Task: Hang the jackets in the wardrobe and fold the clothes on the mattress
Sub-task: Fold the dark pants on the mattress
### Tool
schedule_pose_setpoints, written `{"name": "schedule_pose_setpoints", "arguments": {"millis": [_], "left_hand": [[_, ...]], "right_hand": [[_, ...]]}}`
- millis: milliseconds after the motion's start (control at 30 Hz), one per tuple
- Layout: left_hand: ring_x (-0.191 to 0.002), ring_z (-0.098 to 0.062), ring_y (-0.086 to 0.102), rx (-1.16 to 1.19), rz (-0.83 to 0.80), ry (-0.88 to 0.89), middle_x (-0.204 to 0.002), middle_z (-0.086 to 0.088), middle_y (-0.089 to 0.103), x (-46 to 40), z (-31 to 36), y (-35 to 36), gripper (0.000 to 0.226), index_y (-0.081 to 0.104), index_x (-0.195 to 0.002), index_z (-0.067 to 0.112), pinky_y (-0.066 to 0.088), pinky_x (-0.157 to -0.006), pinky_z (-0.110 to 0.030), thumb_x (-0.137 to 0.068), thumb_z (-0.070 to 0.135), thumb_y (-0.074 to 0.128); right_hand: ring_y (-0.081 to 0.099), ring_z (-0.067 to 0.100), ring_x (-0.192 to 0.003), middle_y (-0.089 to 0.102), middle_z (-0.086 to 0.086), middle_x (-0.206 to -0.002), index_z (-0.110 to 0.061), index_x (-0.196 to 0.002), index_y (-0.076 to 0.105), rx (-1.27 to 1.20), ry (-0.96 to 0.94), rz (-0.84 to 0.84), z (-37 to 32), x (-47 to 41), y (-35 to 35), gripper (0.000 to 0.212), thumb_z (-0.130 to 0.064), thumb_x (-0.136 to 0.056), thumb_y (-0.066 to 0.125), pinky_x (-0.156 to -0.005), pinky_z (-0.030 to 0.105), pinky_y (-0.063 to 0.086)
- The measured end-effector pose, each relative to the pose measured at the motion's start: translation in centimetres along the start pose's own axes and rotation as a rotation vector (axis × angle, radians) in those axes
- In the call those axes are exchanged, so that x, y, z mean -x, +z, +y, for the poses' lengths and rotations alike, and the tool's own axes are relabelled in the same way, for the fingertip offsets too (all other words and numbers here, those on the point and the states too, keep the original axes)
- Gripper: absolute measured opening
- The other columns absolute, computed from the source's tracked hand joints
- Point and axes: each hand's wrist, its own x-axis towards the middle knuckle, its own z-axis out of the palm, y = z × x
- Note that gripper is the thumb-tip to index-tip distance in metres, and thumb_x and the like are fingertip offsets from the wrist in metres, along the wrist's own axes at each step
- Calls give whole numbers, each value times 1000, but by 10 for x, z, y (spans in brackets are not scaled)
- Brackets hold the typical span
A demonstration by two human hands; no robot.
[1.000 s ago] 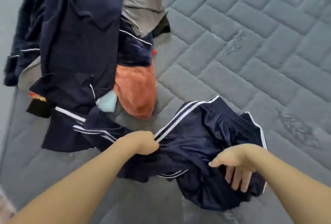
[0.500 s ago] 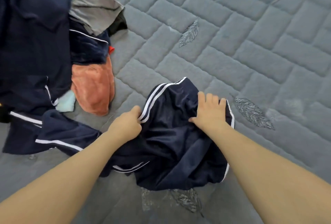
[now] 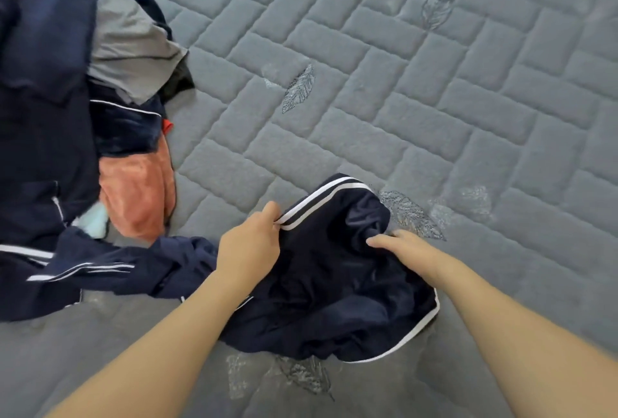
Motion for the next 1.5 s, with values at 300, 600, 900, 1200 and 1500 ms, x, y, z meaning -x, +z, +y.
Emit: {"name": "schedule_pose_setpoints", "arguments": {"millis": [300,600,900,1200,1500], "left_hand": [[-77,-35,60,-76,152,73,-90,-3,61,-28,67,-6,7,46,-101,19,40,-60,-39,-100,26,44],[-61,-33,58,-102,310,388,-75,-4,58,-110,325,40,3,51,-95,14,39,-47,-37,-93,16,53],[-111,-40,51,-138,182,624,-127,-15,50,-69,421,158,66,50,-128,13,37,-99,-59,-70,41,64],[-101,-34,58,-59,-651,127,-112,-7,56,-31,417,182,42,44,-115,26,46,-84,-37,-79,43,57],[-121,-34,42,-64,-113,-125,-131,-8,45,-10,361,143,57,43,-132,17,42,-93,-46,-81,34,64]], "right_hand": [[71,35,-94,73,18,-102,-5,-107,68,-159,130,-179,2,14,-74,17,-10,-91,63,-85,51,57],[62,26,-95,60,14,-116,-15,-120,43,-110,14,191,66,31,-351,28,-14,-97,59,-73,38,53],[66,27,-95,70,6,-103,-18,-109,65,-54,-14,595,166,-17,-446,64,-54,-58,79,-85,43,55],[58,37,-115,58,22,-128,-5,-124,48,665,324,470,195,10,-496,42,-15,-84,54,-89,36,46],[34,33,-132,26,11,-150,-16,-150,20,1131,-173,489,129,18,-363,68,-31,-90,50,-108,44,31]]}}
